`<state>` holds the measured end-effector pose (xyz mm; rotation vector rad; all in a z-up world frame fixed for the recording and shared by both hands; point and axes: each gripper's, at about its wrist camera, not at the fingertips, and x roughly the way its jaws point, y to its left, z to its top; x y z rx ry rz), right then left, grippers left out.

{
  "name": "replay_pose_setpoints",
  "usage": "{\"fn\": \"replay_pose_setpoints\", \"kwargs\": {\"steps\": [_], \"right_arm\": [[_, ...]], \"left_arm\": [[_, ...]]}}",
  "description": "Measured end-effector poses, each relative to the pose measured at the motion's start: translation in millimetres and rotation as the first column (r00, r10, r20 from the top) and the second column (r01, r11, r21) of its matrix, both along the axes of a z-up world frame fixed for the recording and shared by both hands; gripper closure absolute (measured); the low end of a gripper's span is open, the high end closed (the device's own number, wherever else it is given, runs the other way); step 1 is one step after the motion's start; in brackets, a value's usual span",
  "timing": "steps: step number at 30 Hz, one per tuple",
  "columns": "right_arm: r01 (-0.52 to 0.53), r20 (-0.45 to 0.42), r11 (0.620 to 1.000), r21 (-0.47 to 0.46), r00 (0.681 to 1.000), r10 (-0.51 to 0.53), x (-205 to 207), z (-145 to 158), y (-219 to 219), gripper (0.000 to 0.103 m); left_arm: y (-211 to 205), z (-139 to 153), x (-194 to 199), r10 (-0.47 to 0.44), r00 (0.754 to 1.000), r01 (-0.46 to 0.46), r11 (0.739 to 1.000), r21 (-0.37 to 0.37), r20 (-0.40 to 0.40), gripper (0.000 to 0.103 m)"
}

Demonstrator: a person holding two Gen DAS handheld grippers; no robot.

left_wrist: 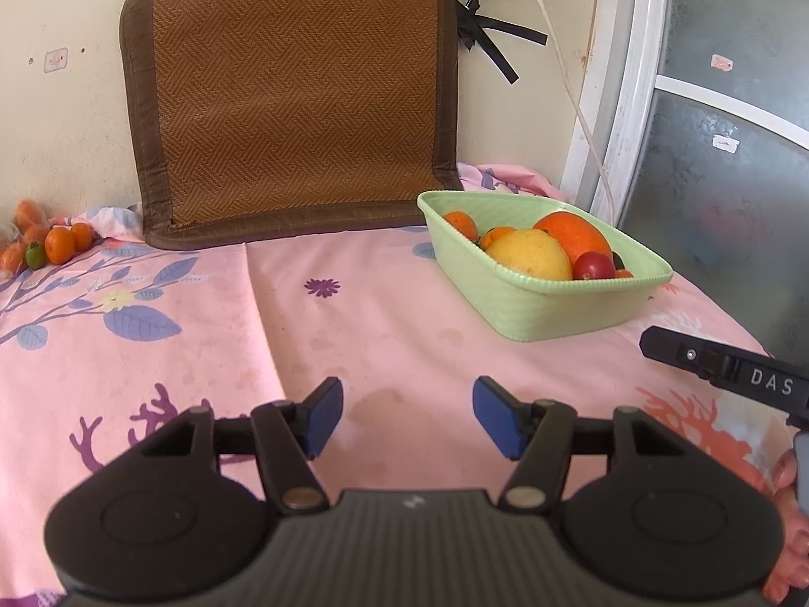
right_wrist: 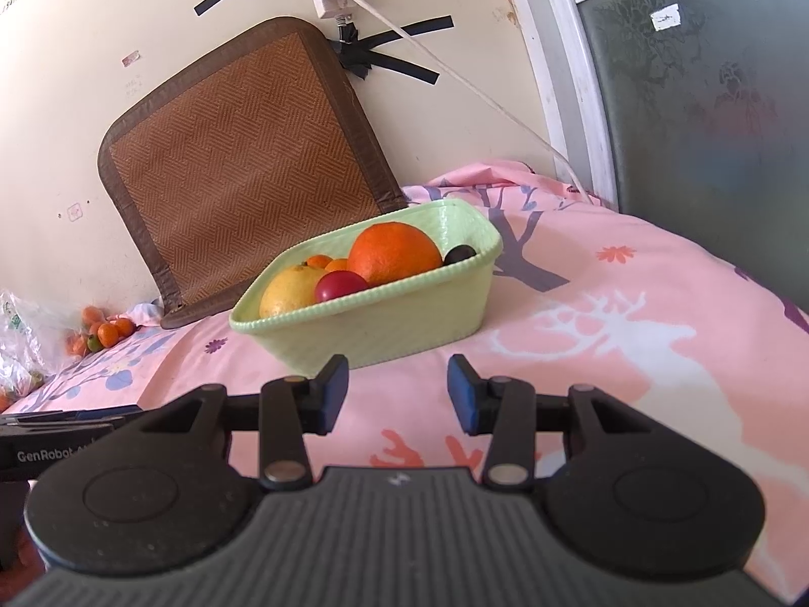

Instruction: Organize fruits

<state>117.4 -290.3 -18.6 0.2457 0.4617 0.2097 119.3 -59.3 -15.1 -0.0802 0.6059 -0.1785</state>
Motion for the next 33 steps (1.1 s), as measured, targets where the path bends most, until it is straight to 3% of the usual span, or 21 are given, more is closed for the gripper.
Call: {"fn": "replay_pose_setpoints", "kwargs": {"steps": [14,20,23,25,27,31,33], "right_arm": [[0.002,0.005,1.0,-0.027,1.0,-0.002,-0.4,0.3,3.8,0.057],[0.029,-0.049,0.999,-0.029,0.998,-0.03,-13.6,-0.6,6.3,0.057],[0.006,-0.086,1.0,-0.024,0.996,-0.008,-28.4,-1.8,12.0,0.057],[-0.015,-0.111,0.999,-0.028,0.994,0.012,-36.1,-1.0,17.3,0.057],[-0.031,-0.128,0.999,-0.04,0.991,0.026,-42.9,1.9,22.5,0.057],[-0.042,-0.134,0.998,-0.036,0.99,0.037,-53.3,11.6,28.4,0.055],[-0.04,-0.13,0.999,-0.025,0.991,0.036,-58.4,15.4,30.5,0.045]], "left_arm": [[-4.8,2.0,-7.8,-0.011,1.0,0.01,0.999,0.034,0.029,0.045],[-2.3,-1.1,-18.2,0.043,0.998,-0.042,0.999,0.02,-0.038,0.045],[-3.7,0.2,-29.3,0.072,0.996,-0.069,0.996,0.06,-0.053,0.043],[-5.5,5.0,-36.2,0.099,0.994,-0.094,0.99,0.103,-0.047,0.036],[-4.7,12.0,-43.8,0.117,0.993,-0.113,0.987,0.118,-0.03,0.008],[-2.4,29.0,-60.7,0.137,0.99,-0.14,0.982,0.13,0.029,0.0],[-2.0,35.2,-66.0,0.139,0.99,-0.142,0.981,0.134,0.032,0.0]]}}
